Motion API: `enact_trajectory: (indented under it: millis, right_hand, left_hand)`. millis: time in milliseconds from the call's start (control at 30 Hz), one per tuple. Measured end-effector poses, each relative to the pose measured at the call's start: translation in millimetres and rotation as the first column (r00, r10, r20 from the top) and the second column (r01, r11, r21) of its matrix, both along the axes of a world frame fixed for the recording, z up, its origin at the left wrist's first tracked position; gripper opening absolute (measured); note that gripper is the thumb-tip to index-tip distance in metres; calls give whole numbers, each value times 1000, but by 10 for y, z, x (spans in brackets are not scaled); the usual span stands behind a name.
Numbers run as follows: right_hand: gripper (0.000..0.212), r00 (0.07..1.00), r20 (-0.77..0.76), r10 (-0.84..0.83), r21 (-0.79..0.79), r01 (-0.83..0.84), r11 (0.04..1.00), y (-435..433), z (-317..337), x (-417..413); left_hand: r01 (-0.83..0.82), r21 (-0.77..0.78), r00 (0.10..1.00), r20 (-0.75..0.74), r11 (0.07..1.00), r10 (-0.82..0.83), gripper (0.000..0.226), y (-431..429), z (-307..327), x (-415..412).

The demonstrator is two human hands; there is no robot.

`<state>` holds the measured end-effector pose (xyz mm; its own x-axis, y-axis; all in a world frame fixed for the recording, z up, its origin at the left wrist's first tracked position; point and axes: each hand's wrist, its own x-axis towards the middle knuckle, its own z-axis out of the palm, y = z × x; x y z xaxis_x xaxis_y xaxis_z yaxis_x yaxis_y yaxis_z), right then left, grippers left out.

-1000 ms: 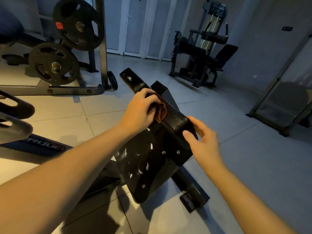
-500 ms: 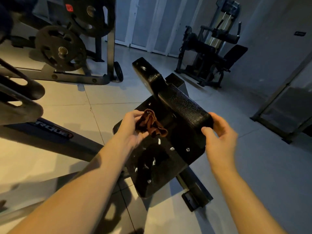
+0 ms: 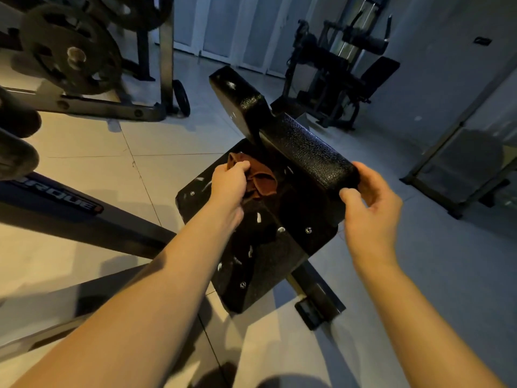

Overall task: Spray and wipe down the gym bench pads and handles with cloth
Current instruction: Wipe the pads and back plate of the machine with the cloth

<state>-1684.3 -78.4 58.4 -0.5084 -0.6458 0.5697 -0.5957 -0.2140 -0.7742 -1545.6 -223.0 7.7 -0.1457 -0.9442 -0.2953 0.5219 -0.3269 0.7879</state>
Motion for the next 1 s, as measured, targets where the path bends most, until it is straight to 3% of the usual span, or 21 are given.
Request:
enact_trajectory:
  millis: [67,167,267,433,533,633,733,867,1000]
  right_hand:
    - [44,1000,-2,-5,-3,5,1000,9,9,9]
    - [45,1000,-17,-12,15,13,1000,15,12,12]
    - [45,1000,-15,-22,14,22,1000,17,3,7]
    - [46,999,-23,-40,-7,40,999,-12,-27,4]
    - [45,998,-34,-47,-9,47,999,6,-17,22]
    - [44,999,-32,-31,-27,30,999,12,-10,23]
    - [43,999,6,-39,-42,39,998,-20,-24,39]
    - [44,997,32,-69,-39,70,997,-48,-23,71]
    - [45,997,25,-70,-18,70,997,-21,-17,73]
  left_hand:
    - [-23,-68,998,53,997,27,23,-42,-32,-85]
    - [-72,-160,990,108,985,90,20,-39,-35,-181]
    - [-158,-225,980,84,962,181,8,-33,-12,-225]
    - [-311,-308,943,15,899,331,19,200,142,-390]
    - [-255,-398,953,53,881,299,32,677,151,-492]
    - [-120,-490,973,114,863,200,26,1061,-5,-502]
    - [-78,-448,987,90,891,132,23,1144,12,-423]
    - [-245,-308,967,-17,919,252,19,436,183,-266]
    - [-249,-249,967,-7,936,255,20,97,188,-217]
